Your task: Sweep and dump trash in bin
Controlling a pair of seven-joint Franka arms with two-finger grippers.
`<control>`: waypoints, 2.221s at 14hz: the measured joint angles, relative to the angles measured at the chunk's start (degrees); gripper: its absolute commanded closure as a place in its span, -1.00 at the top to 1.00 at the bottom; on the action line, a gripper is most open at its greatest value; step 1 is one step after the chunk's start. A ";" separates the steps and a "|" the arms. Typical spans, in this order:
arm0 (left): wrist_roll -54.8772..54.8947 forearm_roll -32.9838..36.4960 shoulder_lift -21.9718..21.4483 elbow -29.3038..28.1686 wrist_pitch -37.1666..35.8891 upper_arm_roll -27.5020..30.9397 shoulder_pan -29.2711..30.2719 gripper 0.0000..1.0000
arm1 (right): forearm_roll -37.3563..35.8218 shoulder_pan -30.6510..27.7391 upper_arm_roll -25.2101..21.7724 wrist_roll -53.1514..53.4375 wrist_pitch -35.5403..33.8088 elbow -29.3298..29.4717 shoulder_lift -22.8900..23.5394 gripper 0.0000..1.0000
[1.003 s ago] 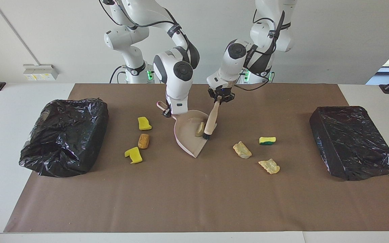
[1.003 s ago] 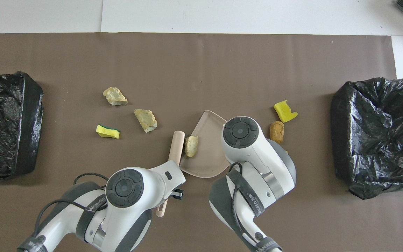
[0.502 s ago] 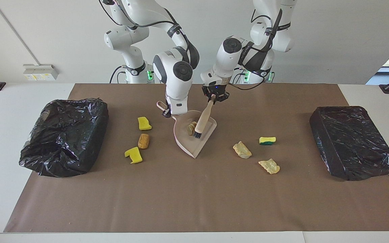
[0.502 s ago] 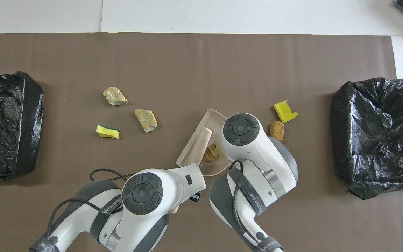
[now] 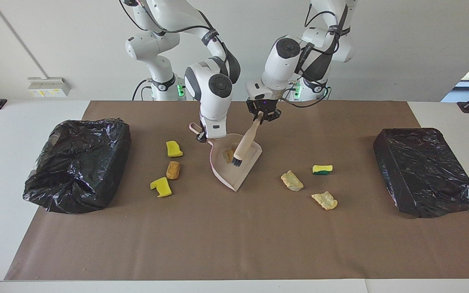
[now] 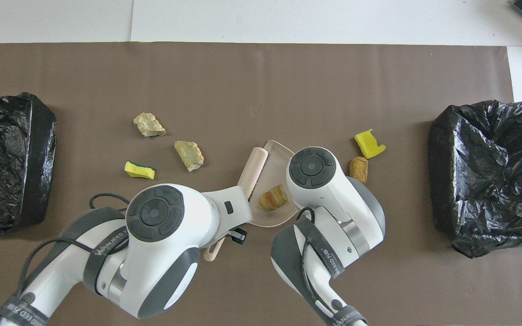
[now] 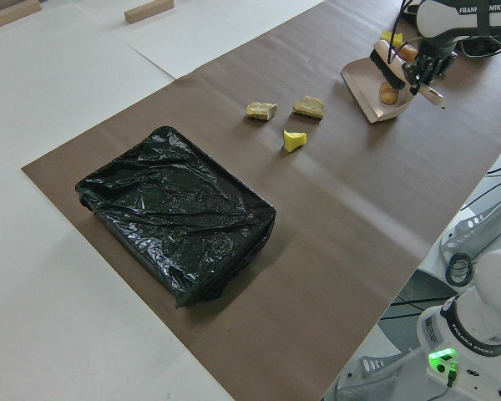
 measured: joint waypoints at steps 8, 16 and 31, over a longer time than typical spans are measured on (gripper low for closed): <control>1.59 10.15 1.89 3.63 -7.07 0.79 19.66 -1.00 | 0.00 0.00 0.00 0.00 0.58 0.00 0.00 -1.00; 2.26 13.36 9.97 6.59 -4.20 0.04 27.62 -1.00 | 0.00 0.00 0.01 0.00 1.06 -0.02 0.00 -1.00; 14.66 7.25 7.64 -0.35 -1.86 -1.73 9.22 -1.00 | -0.34 0.00 0.00 -0.51 0.64 -0.08 0.00 -1.00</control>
